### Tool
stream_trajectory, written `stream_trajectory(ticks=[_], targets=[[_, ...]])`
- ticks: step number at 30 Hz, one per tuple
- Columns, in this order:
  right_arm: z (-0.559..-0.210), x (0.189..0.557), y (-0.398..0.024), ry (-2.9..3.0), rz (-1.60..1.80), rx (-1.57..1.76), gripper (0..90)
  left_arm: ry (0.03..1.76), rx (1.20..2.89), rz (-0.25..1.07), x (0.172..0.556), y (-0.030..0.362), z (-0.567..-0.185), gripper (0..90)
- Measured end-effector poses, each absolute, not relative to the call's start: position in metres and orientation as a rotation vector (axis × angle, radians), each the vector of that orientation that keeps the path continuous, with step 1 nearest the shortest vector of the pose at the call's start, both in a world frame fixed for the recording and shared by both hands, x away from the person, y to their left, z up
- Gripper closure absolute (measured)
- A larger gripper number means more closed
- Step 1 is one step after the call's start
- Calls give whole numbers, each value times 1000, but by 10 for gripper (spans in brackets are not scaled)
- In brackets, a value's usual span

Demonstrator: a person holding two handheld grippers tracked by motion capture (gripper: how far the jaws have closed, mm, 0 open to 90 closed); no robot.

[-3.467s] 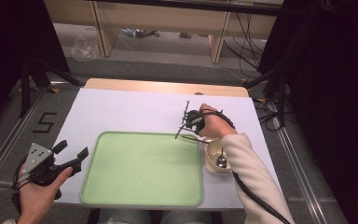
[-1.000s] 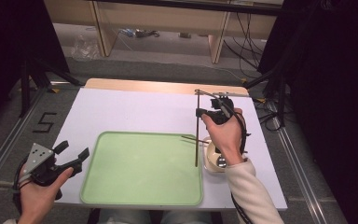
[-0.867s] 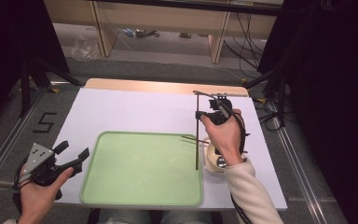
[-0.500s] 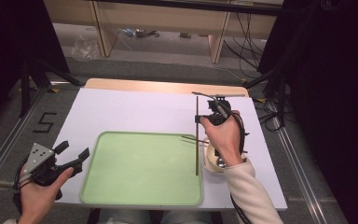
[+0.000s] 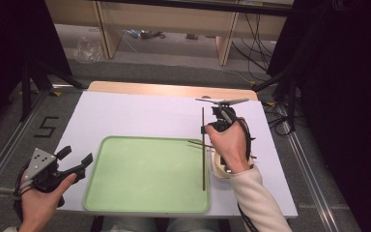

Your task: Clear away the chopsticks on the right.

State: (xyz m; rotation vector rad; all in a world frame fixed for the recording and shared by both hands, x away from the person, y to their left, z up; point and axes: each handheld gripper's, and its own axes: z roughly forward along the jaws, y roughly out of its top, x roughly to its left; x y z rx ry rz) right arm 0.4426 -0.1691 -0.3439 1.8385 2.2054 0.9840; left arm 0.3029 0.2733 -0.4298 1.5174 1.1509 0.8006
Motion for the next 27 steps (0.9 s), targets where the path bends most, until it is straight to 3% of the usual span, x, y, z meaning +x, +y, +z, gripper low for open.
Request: stream_trajectory(ticks=[14,27], targets=[[-357,445,-157,2242,817,2034,872,1152,1521,798,303,274,-430,206],[-376,445,-136,2361,788,1957,873,1153,1522,793,303,273,-431,206]])
